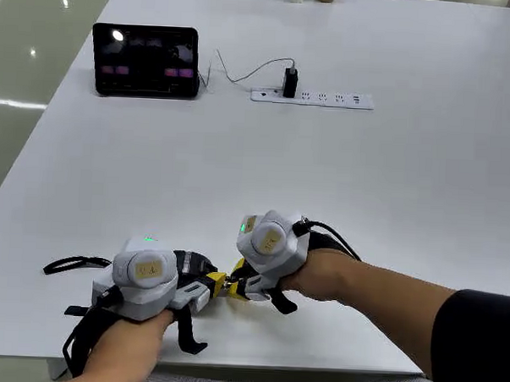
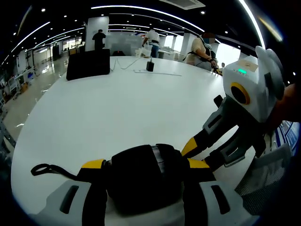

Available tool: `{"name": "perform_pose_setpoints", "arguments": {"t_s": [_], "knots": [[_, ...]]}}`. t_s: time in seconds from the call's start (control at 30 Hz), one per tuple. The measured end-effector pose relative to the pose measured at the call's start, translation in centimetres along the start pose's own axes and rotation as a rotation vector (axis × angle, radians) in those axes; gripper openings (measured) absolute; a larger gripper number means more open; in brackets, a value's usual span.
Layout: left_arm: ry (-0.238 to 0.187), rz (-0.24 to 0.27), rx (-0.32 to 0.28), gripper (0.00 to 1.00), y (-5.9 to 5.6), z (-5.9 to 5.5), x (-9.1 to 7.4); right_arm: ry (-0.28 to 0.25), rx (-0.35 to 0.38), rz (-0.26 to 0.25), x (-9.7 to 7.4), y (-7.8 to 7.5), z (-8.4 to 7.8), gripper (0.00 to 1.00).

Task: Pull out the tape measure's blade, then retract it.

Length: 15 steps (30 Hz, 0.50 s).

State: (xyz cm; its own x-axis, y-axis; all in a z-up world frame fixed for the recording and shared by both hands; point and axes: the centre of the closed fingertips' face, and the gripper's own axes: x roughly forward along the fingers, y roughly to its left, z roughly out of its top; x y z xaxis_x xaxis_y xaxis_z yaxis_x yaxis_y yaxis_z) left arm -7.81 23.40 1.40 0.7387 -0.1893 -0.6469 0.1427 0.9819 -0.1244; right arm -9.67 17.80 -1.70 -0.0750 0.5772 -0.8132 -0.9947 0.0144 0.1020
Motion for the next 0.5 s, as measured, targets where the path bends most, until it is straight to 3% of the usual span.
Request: {"name": "perform_pose_setpoints", "arguments": {"t_s": [0.5], "knots": [[-0.003,-0.006,-0.010,0.60,0.02,-0.05,0.05,-0.018,-0.011,0.007,0.56,0.29,0.97,0.12]]}}
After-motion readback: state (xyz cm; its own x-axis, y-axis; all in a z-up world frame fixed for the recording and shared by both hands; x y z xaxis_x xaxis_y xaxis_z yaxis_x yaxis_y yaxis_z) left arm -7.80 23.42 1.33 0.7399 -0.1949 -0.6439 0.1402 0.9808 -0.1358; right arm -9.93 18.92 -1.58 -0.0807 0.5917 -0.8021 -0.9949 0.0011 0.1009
